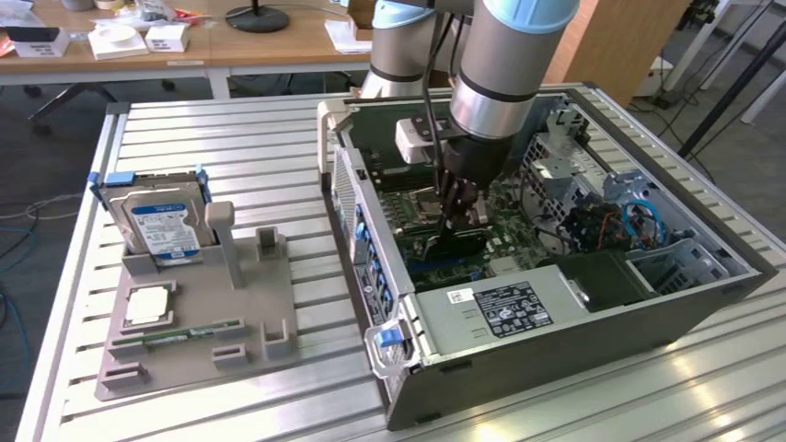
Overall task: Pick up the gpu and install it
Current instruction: 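Press down on the gpu until it lock into place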
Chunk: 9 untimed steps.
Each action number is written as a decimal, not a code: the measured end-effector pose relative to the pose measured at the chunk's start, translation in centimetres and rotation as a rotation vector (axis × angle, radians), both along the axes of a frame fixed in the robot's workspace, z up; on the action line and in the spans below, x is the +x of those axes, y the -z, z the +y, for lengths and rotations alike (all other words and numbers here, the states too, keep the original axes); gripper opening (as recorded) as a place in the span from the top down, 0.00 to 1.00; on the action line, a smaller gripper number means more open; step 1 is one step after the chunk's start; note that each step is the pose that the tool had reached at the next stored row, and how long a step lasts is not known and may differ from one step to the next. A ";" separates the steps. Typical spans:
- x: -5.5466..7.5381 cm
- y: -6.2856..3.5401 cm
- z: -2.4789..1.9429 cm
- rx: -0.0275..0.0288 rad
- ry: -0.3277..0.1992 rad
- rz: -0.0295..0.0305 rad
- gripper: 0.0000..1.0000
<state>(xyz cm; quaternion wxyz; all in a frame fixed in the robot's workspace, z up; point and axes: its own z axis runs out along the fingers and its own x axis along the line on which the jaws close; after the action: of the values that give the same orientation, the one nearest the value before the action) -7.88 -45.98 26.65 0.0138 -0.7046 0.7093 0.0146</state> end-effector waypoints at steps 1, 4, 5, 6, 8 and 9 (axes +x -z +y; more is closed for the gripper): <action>0.0 0.01 0.00 0.0000 0.000 0.0000 0.90; 0.0 0.02 0.00 0.0000 0.000 0.0000 0.90; 0.0 0.02 0.00 0.0001 0.000 0.0000 0.90; 0.0 0.03 0.00 0.0000 0.000 0.0000 0.90; 0.0 0.10 0.00 0.0000 0.000 0.0000 0.90; 0.0 0.10 0.00 -0.0001 0.000 0.0000 0.90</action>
<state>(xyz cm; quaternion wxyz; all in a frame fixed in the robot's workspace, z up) -7.88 -45.98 26.56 0.0138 -0.7046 0.7093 0.0146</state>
